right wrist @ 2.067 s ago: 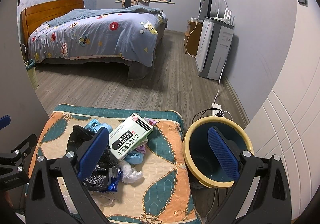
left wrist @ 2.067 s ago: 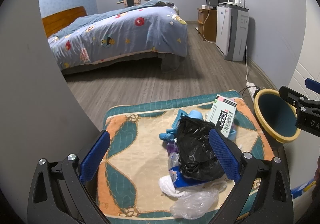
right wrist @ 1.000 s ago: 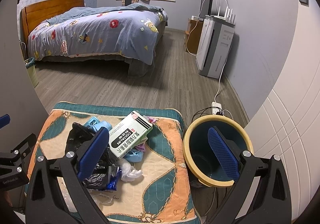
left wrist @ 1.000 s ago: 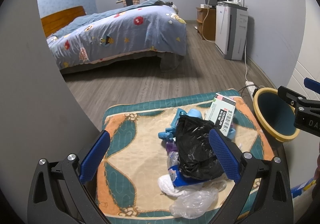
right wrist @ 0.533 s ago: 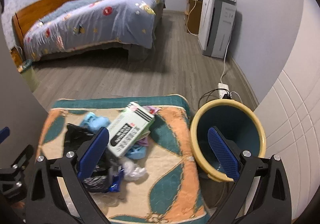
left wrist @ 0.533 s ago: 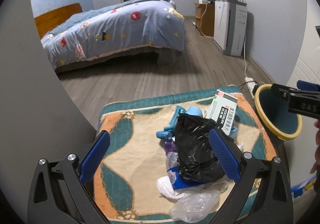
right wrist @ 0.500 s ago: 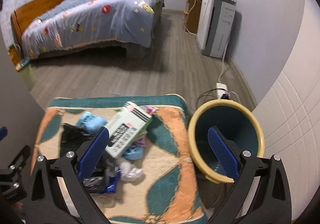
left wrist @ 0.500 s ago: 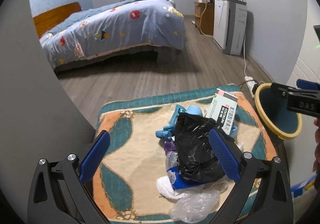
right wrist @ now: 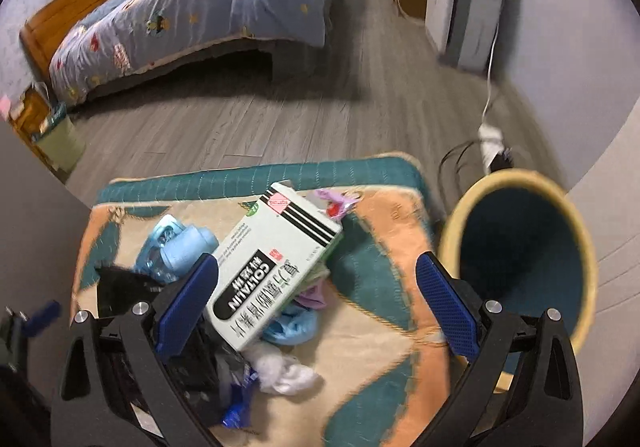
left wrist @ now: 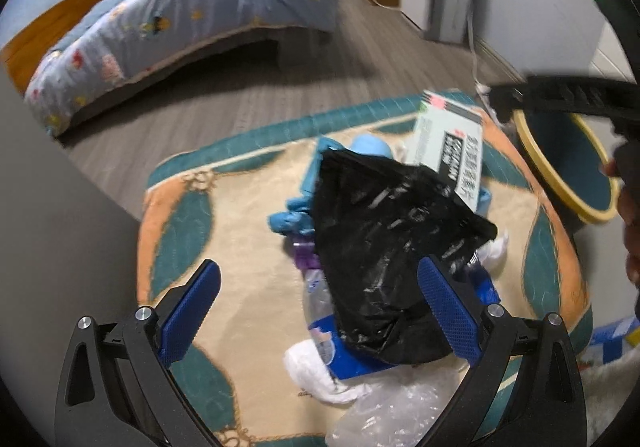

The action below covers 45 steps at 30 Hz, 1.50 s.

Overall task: Collect trash
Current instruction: 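Grasp the black plastic bag with the left tool while the right tool grasps the COLTAIN box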

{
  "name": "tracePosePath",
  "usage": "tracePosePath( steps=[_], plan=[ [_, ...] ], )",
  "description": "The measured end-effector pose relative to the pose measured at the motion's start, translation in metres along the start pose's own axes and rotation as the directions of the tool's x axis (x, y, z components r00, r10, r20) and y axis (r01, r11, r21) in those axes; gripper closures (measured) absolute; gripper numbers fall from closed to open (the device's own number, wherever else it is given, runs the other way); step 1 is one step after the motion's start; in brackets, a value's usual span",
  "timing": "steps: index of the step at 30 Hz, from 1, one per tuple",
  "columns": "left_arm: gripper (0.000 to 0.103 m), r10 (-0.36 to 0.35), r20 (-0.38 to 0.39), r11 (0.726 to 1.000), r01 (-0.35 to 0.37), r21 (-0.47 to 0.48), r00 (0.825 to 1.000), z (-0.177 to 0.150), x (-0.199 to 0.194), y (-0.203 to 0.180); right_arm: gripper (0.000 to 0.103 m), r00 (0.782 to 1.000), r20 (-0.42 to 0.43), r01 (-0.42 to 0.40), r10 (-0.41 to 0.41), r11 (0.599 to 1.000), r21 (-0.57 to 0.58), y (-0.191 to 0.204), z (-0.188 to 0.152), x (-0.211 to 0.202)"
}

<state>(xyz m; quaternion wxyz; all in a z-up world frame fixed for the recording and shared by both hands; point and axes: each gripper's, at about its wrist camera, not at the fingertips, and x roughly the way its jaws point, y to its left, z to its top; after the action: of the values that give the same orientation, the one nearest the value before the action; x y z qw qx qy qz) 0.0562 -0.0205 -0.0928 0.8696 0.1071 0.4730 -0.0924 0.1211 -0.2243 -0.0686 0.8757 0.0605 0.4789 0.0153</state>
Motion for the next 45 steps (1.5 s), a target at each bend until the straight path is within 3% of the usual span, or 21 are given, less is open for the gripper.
tracePosePath(
  steps=[6, 12, 17, 20, 22, 23, 28, 33, 39, 45],
  plan=[
    [0.011, -0.046, -0.023, 0.999, 0.046, 0.008, 0.999, 0.003, 0.017, -0.004, 0.006, 0.997, -0.056, -0.044, 0.049, 0.995, 0.087, 0.003, 0.008, 0.032],
    [0.042, -0.092, -0.072, 0.995, 0.095, 0.040, 0.993, -0.001, 0.031, -0.008, 0.006, 0.991, -0.117, -0.054, 0.071, 0.989, 0.140, 0.011, 0.012, 0.060],
    [0.070, -0.098, -0.058, 0.994, 0.100, 0.046, 0.994, 0.002, 0.025, -0.001, 0.006, 0.986, -0.149, -0.047, 0.075, 0.983, 0.180, 0.020, 0.015, 0.076],
    [0.080, -0.102, -0.047, 0.994, 0.103, 0.029, 0.994, 0.003, 0.021, 0.007, 0.007, 0.984, -0.169, -0.027, 0.057, 0.985, 0.172, 0.027, 0.014, 0.082],
    [0.083, -0.106, -0.044, 0.994, 0.107, 0.022, 0.993, 0.004, 0.020, 0.011, 0.017, 0.981, -0.190, -0.003, 0.033, 0.988, 0.155, 0.031, 0.012, 0.086],
    [0.086, -0.111, -0.044, 0.994, 0.112, 0.019, 0.993, 0.003, 0.019, 0.012, 0.017, 0.980, -0.199, 0.008, 0.022, 0.989, 0.149, 0.032, 0.011, 0.088],
    [0.090, -0.122, -0.032, 0.992, 0.122, 0.010, 0.992, 0.004, 0.015, 0.014, 0.020, 0.984, -0.180, 0.036, -0.014, 0.992, 0.120, 0.034, 0.009, 0.081],
    [0.094, -0.136, 0.028, 0.991, 0.136, -0.015, 0.990, 0.011, 0.000, 0.019, 0.022, 0.990, -0.135, 0.051, -0.040, 0.996, 0.079, 0.033, 0.010, 0.057],
    [0.097, -0.127, 0.094, 0.991, 0.130, -0.023, 0.987, 0.020, -0.020, 0.018, 0.023, 0.996, -0.012, 0.086, -0.086, 0.996, 0.028, 0.029, 0.021, 0.011],
    [0.097, -0.101, 0.173, 0.994, 0.104, -0.010, 0.980, 0.030, -0.042, 0.014, 0.024, 0.982, 0.125, 0.144, -0.139, 0.989, -0.033, 0.023, 0.030, -0.038]
  ],
)
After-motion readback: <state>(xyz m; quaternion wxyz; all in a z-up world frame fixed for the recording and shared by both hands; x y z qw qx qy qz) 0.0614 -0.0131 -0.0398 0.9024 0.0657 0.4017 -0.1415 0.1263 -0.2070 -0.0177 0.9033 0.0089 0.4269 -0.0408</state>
